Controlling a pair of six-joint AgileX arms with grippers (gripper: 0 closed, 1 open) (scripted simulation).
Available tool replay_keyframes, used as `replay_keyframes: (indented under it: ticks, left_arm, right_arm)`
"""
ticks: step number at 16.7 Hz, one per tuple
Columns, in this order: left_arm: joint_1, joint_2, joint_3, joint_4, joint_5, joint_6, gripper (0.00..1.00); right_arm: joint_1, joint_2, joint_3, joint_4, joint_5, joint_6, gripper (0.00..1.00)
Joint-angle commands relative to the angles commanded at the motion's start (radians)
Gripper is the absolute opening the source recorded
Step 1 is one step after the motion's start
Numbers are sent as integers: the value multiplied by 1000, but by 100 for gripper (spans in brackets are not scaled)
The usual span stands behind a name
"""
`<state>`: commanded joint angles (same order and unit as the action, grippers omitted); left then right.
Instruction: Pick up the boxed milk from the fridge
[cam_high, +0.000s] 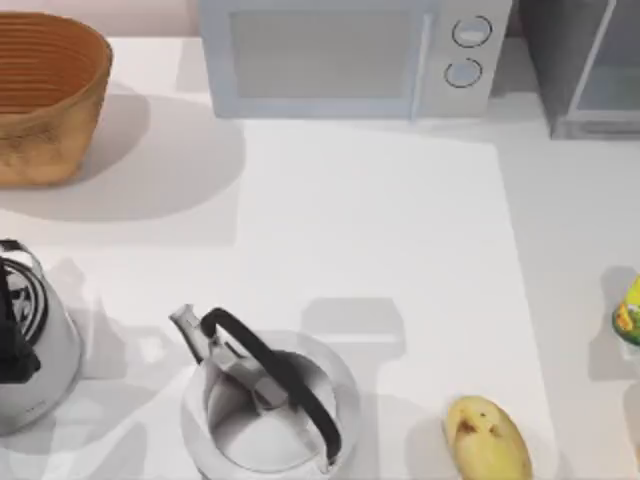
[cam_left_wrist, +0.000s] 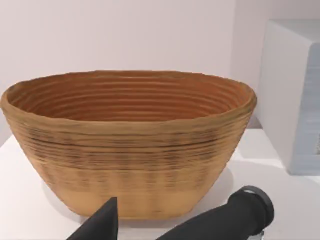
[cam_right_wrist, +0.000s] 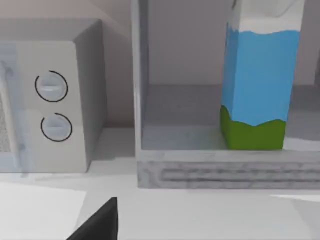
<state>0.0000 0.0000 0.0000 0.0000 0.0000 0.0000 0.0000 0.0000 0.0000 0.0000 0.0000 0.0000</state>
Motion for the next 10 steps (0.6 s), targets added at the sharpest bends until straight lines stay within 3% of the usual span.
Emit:
replay_keyframes:
  ticks: [5,10]
  left_arm:
    - [0,0,0,0,0,0,100]
    - [0,0,0,0,0,0,100]
  right_arm:
    - [-23,61,10,63,-24,-1,100]
    - [-124,373,51,369,-121,-3,100]
